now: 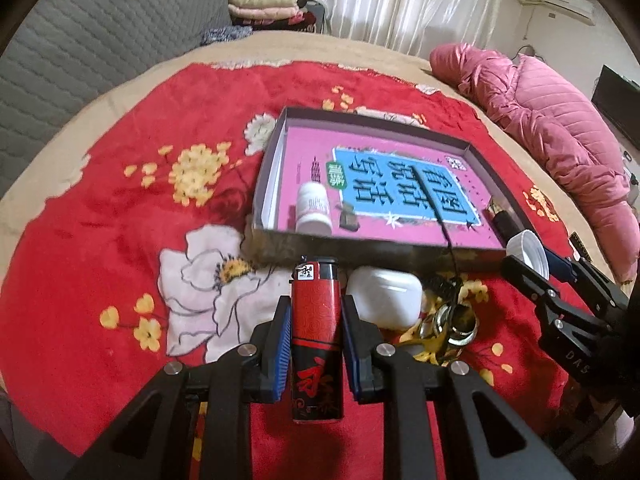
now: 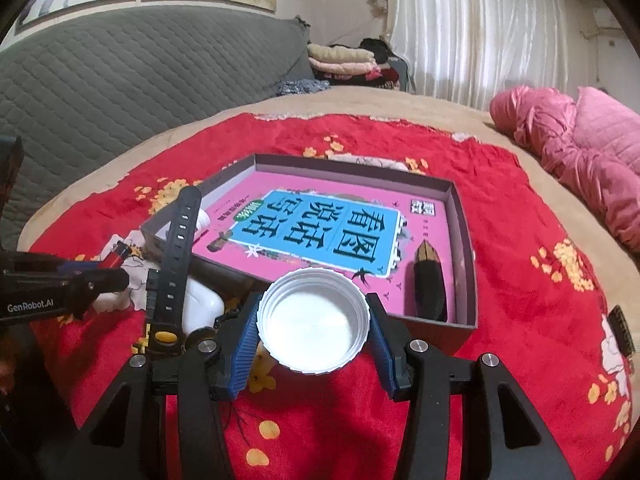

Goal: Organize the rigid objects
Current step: 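Close left tool on red lighter while right tool closes on white bottle cap, then carry red lighter into box with left tool while right carries white cap into box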

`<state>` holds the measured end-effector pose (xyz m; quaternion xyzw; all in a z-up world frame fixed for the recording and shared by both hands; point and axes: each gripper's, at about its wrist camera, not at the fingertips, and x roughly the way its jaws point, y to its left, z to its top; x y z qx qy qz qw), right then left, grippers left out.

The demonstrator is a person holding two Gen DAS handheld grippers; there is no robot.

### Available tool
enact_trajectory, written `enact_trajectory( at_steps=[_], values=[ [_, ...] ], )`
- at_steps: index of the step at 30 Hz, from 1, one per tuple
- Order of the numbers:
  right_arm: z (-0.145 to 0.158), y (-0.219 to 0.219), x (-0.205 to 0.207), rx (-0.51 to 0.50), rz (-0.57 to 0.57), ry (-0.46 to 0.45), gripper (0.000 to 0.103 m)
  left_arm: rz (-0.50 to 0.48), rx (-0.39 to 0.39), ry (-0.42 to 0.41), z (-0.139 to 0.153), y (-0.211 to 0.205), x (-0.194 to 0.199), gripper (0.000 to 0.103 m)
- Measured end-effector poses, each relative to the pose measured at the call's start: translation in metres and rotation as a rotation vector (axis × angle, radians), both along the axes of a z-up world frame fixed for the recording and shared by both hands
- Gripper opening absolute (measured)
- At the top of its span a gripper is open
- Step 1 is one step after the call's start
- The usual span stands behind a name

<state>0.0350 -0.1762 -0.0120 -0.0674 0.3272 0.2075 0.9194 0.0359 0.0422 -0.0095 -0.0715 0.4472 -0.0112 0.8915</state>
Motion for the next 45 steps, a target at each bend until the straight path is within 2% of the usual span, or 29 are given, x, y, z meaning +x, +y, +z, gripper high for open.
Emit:
enact_trajectory(
  at_steps=[8, 17, 45],
  values=[
    [0.01, -0.004, -0.001, 0.004, -0.006, -0.044, 0.052, 0.002, -0.001, -0.016, 0.004, 0.0, 0.004, 0.023],
    [0.015, -0.017, 0.005, 0.044, -0.048, -0.054, 0.052, 0.009, -0.015, -0.06, 0.016, 0.001, 0.015, 0.023],
    [0.016, -0.031, 0.026, 0.086, -0.097, -0.062, 0.052, -0.001, -0.041, -0.061, 0.01, -0.008, 0.059, 0.023]
  ],
)
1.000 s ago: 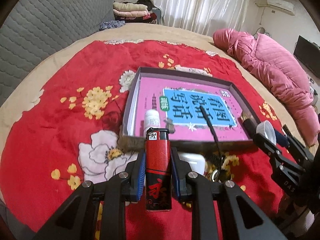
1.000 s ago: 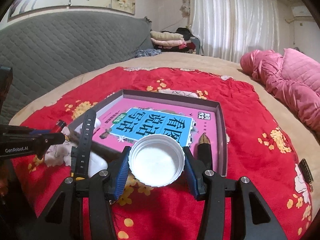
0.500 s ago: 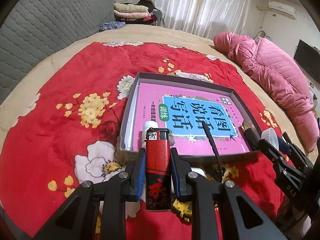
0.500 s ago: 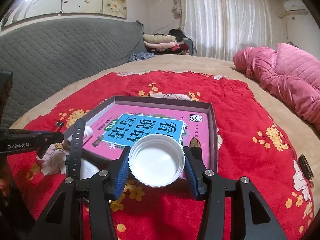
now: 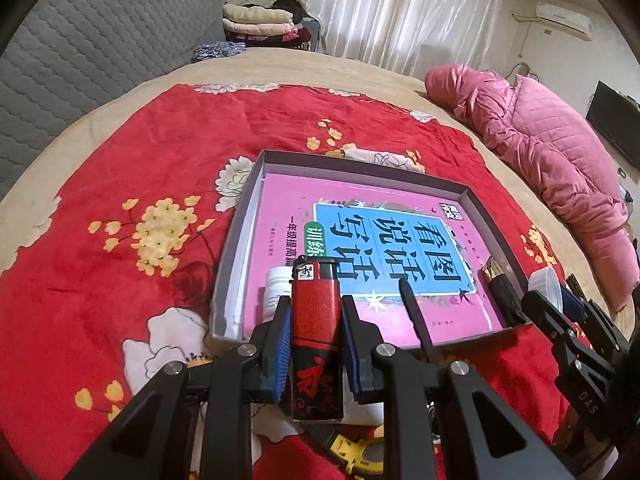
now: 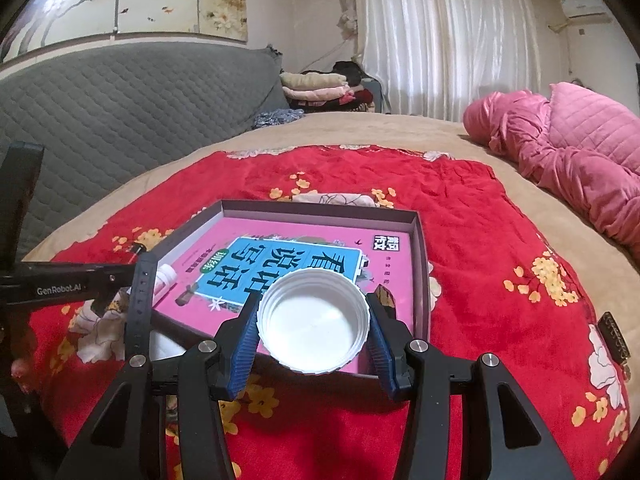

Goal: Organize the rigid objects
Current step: 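Carry red lighter into box with left tool while right carries white cap into box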

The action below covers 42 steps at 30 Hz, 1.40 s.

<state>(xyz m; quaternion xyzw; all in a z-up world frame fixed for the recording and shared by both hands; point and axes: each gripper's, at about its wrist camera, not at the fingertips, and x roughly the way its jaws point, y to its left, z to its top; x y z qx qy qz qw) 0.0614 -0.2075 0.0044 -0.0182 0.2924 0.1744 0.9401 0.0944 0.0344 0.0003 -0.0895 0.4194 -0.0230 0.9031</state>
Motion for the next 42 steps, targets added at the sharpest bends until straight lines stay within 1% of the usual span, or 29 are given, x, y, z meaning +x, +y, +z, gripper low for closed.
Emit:
enact_trajectory(
  at_steps=[17, 24, 27, 30, 36, 42],
  values=[
    [-0.001, -0.007, 0.022, 0.007, -0.036, -0.017, 0.052, -0.022, 0.003, 0.004, -0.003, -0.007, 0.011, 0.023],
    [0.001, -0.004, 0.029, 0.03, 0.0, -0.025, 0.052, -0.043, 0.003, 0.006, -0.004, -0.012, 0.017, 0.023],
    [0.0, 0.001, 0.029, 0.016, 0.018, -0.028, 0.052, -0.07, -0.011, 0.005, -0.006, -0.018, 0.021, 0.023],
    [-0.001, 0.007, 0.029, 0.004, 0.037, -0.027, 0.052, -0.08, -0.001, 0.016, -0.012, -0.022, 0.027, 0.023],
    [-0.012, 0.015, 0.037, -0.01, 0.072, 0.031, 0.052, -0.092, -0.001, 0.035, -0.02, -0.024, 0.034, 0.023],
    [-0.021, 0.019, 0.044, -0.021, 0.077, 0.073, 0.052, -0.112, 0.002, 0.057, -0.025, -0.029, 0.039, 0.023]
  ],
)
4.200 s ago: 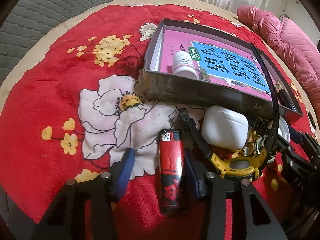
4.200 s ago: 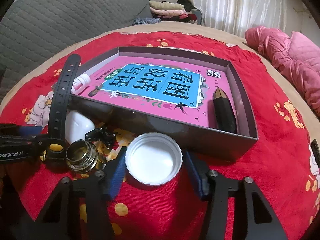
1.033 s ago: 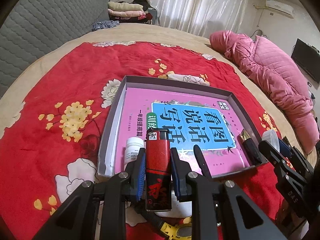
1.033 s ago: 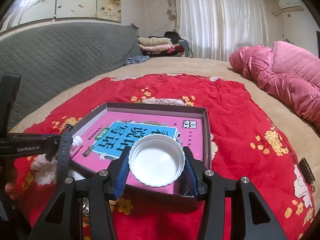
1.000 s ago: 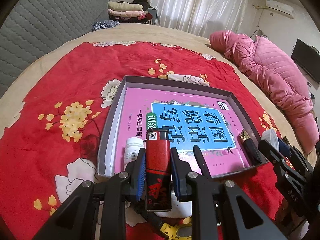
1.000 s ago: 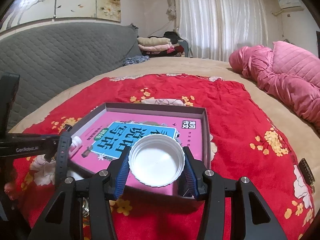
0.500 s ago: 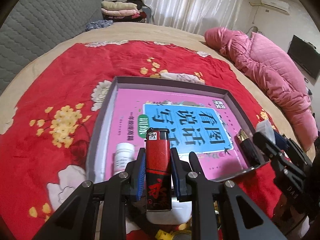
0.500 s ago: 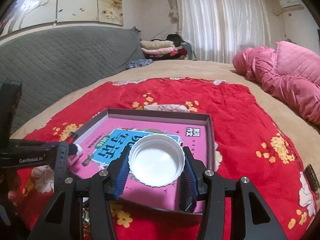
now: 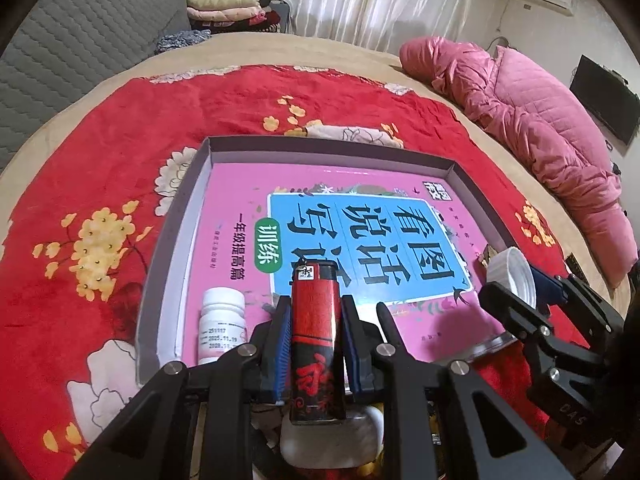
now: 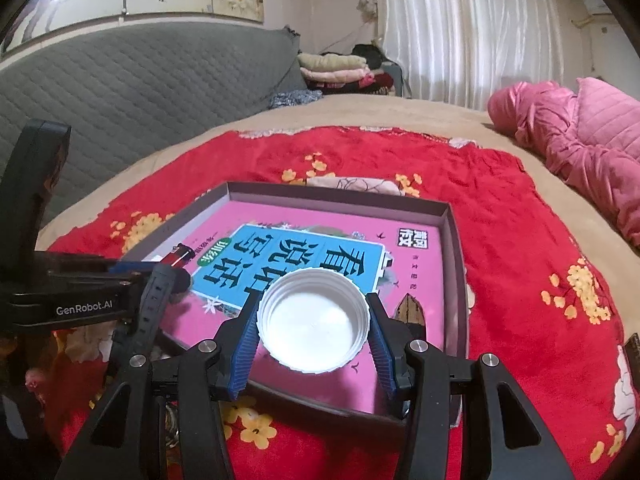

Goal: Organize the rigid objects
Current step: 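Carry red lighter into box with left tool while right carries white cap into box, then lower white cap onto workbook and open right tool while left lowers lighter upright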

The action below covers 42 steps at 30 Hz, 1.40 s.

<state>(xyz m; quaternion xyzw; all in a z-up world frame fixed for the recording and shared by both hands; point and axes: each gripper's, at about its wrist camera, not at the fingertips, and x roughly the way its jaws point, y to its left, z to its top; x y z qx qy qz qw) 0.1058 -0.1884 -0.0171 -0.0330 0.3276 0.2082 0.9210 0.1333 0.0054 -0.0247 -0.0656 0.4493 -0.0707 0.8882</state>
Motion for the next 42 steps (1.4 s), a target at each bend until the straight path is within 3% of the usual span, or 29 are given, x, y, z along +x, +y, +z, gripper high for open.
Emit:
enact_trajectory(
  at_steps=[22, 42],
  values=[
    [-0.021, 0.01, 0.015, -0.035, 0.042, 0.111, 0.052, -0.007, -0.006, 0.064, -0.015, -0.003, 0.014, 0.023],
    [-0.027, 0.004, 0.027, 0.0, 0.05, 0.192, 0.052, 0.021, 0.002, 0.069, -0.017, -0.003, 0.025, 0.023]
  ],
)
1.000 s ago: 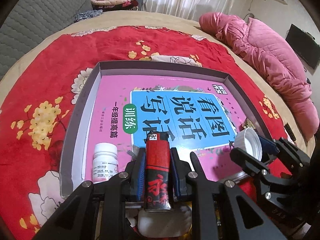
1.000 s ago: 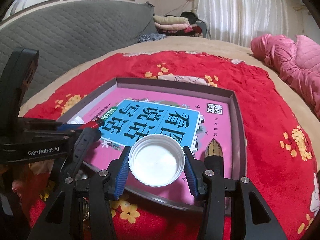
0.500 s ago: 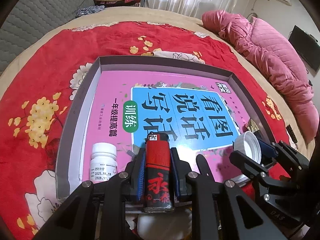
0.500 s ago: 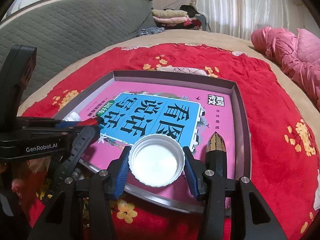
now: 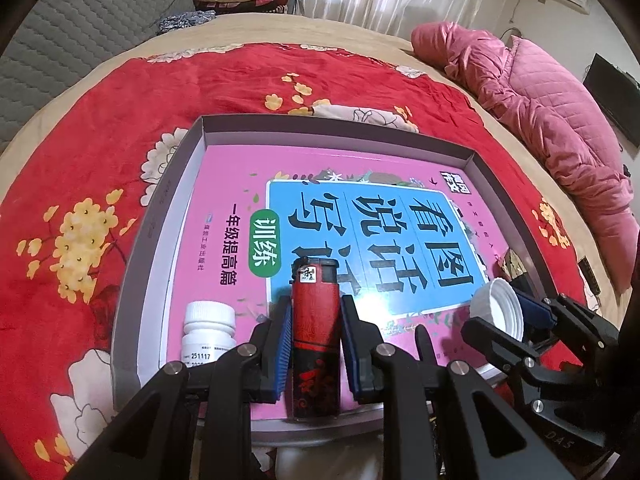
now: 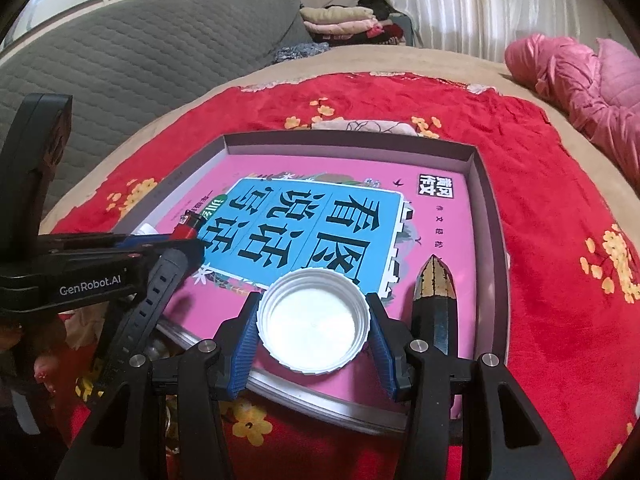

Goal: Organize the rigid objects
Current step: 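Lower white cap onto workbook and open right tool while left lowers lighter upright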

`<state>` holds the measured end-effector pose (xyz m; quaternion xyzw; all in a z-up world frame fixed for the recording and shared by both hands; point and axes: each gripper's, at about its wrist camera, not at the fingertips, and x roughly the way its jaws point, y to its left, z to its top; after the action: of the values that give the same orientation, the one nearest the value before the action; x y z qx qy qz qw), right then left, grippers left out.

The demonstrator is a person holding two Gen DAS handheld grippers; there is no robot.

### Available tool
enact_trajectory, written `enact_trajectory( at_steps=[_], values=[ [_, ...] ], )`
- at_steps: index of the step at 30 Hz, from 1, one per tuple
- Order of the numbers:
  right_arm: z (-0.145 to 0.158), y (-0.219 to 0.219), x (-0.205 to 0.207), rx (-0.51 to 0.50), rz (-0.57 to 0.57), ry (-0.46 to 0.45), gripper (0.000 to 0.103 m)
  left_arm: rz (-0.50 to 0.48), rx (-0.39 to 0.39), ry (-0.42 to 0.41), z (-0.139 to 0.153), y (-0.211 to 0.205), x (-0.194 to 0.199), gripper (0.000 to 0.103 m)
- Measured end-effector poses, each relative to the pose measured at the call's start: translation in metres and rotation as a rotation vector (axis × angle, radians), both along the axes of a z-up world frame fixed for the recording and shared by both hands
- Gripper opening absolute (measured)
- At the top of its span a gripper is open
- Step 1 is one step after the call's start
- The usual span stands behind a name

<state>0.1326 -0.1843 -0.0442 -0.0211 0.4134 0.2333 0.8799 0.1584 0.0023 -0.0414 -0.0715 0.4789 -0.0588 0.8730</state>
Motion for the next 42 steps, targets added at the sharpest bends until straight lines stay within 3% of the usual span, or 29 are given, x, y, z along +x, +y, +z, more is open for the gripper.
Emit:
enact_trajectory(
  at_steps=[22, 42],
  values=[
    [-0.0004, 0.0003, 0.0014, 0.006, 0.001, 0.007, 0.052, -0.009, -0.001, 0.006, -0.001, -0.0007, -0.0019, 0.023],
    [0.0011, 0.0039, -0.0012, 0.023, 0.011, -0.008, 0.062, -0.005, 0.006, 0.014, -0.0005, 0.0009, -0.0055, 0.023]
  ],
)
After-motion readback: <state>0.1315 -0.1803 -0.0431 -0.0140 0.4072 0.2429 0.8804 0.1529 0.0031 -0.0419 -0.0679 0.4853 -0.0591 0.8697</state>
